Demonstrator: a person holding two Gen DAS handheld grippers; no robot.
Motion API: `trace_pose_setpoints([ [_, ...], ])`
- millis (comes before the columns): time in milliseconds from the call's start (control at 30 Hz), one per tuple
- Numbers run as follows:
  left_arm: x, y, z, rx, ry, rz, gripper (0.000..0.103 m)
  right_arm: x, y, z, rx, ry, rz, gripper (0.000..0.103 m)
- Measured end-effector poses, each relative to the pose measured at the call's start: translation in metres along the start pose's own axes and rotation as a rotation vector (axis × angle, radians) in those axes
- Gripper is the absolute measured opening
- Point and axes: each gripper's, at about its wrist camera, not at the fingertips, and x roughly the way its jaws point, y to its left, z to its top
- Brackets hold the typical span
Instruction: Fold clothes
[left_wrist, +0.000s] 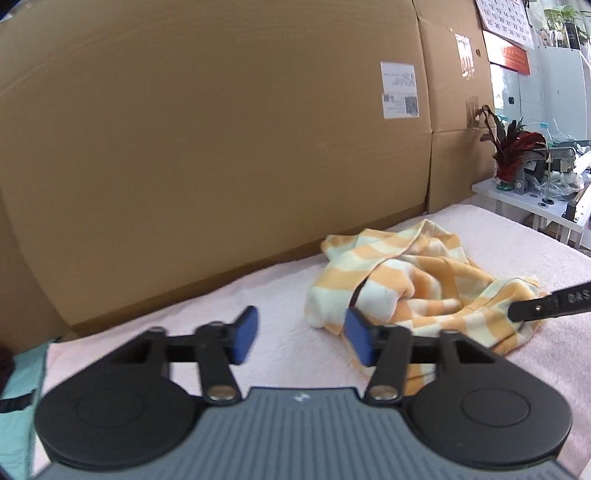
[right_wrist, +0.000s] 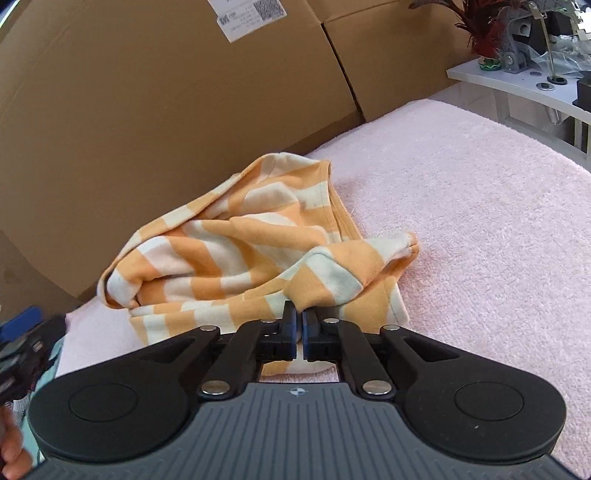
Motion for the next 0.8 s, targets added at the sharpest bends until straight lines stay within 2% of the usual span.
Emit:
trace_pose_setpoints([
  [67, 0.026, 0.001, 0.003, -0.036, 0.052, -0.033, 0.003, -0.016, -0.002, -0.005, -0.064, -0.044, -0.010, 0.003],
  [100, 0.034, 0.001, 0.001, -0.049, 0.063, -0.035, 0.000, -0.025, -0.002, -0.007, -0.095, -0.065, -0.011, 0.002],
  [167, 0.044, -0.002, -0.002, -0.067, 0.070, -0.042, 0.000, -0.043, -0.005, -0.013, -0.150, -0.110, -0.020, 0.002],
  [267, 0.035, -0.006, -0.006, -0.089, 0.036, -0.053, 0.000, -0.061, -0.007, -0.016, -0.210, -0.167, -0.073, 0.002],
  [400, 0.003, -0.004, -0.005, -0.110, -0.034, -0.087, 0.002, -0.060, -0.013, -0.013, -0.206, -0.157, -0.106, 0.002],
  [467, -0.018, -0.011, -0.004, -0.064, -0.083, -0.090, 0.008, -0.055, -0.011, -0.016, -0.208, -0.138, -0.104, 0.002],
  [500, -0.025, -0.015, -0.003, -0.030, -0.100, -0.094, 0.023, -0.052, -0.011, -0.017, -0.210, -0.128, -0.103, 0.003],
  [533, -0.031, -0.021, -0.003, 0.005, -0.114, -0.098, 0.045, -0.049, -0.009, -0.019, -0.215, -0.119, -0.099, 0.003],
  [600, -0.033, -0.035, -0.003, 0.093, -0.141, -0.066, 0.072, -0.042, -0.005, -0.022, -0.227, -0.103, -0.089, 0.003],
  [667, -0.024, -0.049, -0.003, 0.183, -0.142, -0.005, 0.068, -0.040, -0.001, -0.024, -0.237, -0.100, -0.076, 0.003],
  [700, -0.015, -0.052, -0.002, 0.202, -0.121, 0.009, 0.057, -0.040, 0.000, -0.024, -0.241, -0.103, -0.069, 0.003],
  [733, -0.007, -0.050, -0.001, 0.199, -0.097, 0.002, 0.041, -0.041, 0.001, -0.024, -0.245, -0.106, -0.064, 0.003],
  [800, 0.006, -0.043, 0.003, 0.171, -0.056, -0.024, 0.031, -0.045, 0.000, -0.025, -0.254, -0.112, -0.060, 0.003],
])
